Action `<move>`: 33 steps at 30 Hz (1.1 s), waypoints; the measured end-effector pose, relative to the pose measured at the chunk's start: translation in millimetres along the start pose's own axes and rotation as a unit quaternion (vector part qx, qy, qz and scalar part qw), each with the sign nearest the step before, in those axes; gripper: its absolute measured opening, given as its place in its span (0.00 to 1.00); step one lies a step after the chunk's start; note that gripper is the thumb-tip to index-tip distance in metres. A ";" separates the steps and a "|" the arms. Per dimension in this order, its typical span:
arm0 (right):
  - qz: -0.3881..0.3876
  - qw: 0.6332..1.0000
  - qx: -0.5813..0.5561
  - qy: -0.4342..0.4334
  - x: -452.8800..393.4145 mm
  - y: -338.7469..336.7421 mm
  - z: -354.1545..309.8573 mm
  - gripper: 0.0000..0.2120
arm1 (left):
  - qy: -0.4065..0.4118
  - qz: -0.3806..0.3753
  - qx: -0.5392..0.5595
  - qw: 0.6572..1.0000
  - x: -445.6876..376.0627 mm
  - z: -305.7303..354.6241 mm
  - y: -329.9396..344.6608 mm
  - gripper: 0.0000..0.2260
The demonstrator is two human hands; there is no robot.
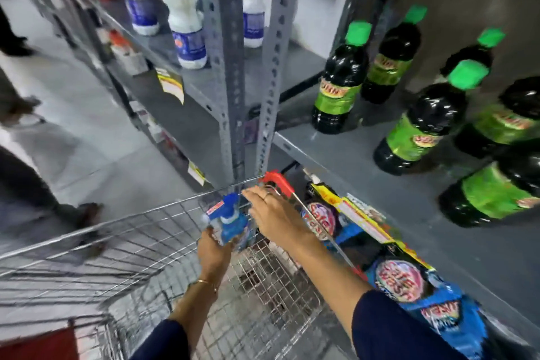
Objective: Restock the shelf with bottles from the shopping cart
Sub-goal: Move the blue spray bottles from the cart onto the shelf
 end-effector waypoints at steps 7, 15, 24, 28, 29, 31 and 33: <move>-0.144 0.980 -0.093 0.098 -33.0 35.6 -4.0 0.16 | 0.030 -0.080 -0.060 0.995 -35.3 -11.9 9.7 0.18; -0.150 0.985 -0.040 0.077 -32.5 26.7 -11.8 0.08 | 0.069 -0.071 -0.109 0.989 -33.8 -17.9 13.2 0.11; -0.090 0.993 -0.022 0.071 20.8 -34.1 -21.7 0.12 | 0.096 -0.164 -0.140 0.972 24.2 4.6 -13.1 0.16; -0.014 0.996 -0.026 0.083 46.2 -78.3 -39.8 0.12 | 0.136 -0.168 -0.114 0.970 66.6 43.5 -27.4 0.17; 0.013 0.996 -0.023 0.080 52.2 -91.2 -43.5 0.12 | 0.152 -0.160 -0.105 0.970 77.0 53.3 -29.1 0.19; 0.075 0.995 -0.022 0.065 66.6 -120.5 -52.0 0.12 | 0.195 -0.143 -0.083 0.967 100.8 75.0 -31.7 0.20; 0.149 0.987 -0.036 0.049 82.4 -150.7 -58.7 0.12 | 0.245 -0.150 -0.058 0.956 128.7 99.6 -33.7 0.19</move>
Point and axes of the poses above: each hand's wrist, its own x-axis away from the middle knuckle, its own y-axis out of the palm, z = x × y, the point moved 1 cm from there along -x, towards the middle knuckle, and after that the axes turned 2 degrees about -z, right-handed, at the moved point
